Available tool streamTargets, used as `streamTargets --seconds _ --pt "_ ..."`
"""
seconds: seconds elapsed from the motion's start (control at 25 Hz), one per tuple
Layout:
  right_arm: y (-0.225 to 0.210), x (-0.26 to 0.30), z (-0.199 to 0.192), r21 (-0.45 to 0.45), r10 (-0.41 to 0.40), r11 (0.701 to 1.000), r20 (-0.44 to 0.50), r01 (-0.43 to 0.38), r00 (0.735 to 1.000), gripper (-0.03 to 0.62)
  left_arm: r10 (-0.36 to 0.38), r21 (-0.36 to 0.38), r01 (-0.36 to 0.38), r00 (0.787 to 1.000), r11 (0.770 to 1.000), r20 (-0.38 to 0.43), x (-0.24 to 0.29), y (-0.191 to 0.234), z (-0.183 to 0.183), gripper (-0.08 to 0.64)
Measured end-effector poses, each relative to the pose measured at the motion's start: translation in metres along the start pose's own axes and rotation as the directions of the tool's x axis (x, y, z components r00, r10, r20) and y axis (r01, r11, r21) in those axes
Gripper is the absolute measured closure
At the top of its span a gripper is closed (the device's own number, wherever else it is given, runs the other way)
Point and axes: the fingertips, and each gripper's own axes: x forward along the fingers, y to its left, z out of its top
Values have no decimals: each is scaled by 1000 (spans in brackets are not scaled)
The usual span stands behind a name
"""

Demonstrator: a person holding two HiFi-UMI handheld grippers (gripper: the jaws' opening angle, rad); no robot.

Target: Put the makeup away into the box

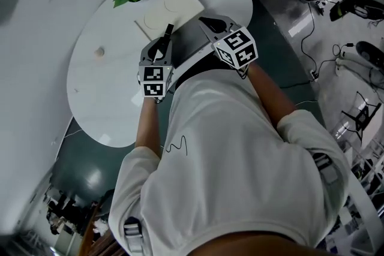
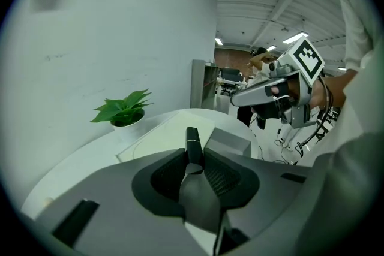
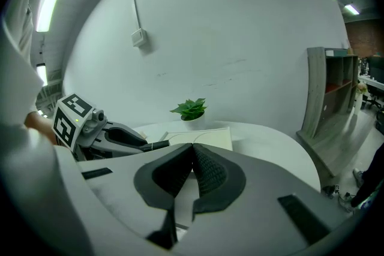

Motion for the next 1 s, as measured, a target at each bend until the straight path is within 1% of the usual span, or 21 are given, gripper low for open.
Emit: streamTargets --seconds 0.16,0.32,0.4,0.52,0.84,1.0 --pt "-23 -17 -8 36 -39 999 9 39 999 594 -62 48 63 998 997 -18 20 -27 14 453" --pt "-46 -35 -12 67 -77 995 20 76 997 594 -125 94 128 991 987 -41 39 -55 24 453" --pt "-56 -41 -16 81 -92 993 21 90 996 594 -166 97 172 984 980 -70 50 -69 21 453" --pt "-65 -50 -24 108 -113 988 18 111 993 594 -224 81 234 968 969 -115 65 -89 11 453" --pt "-76 -71 -39 131 -125 984 4 124 992 594 -267 89 294 936 952 -231 92 -115 -10 453" --pt "-75 -72 -42 128 -121 984 -2 121 993 594 -273 96 307 925 947 -265 102 -117 -17 453"
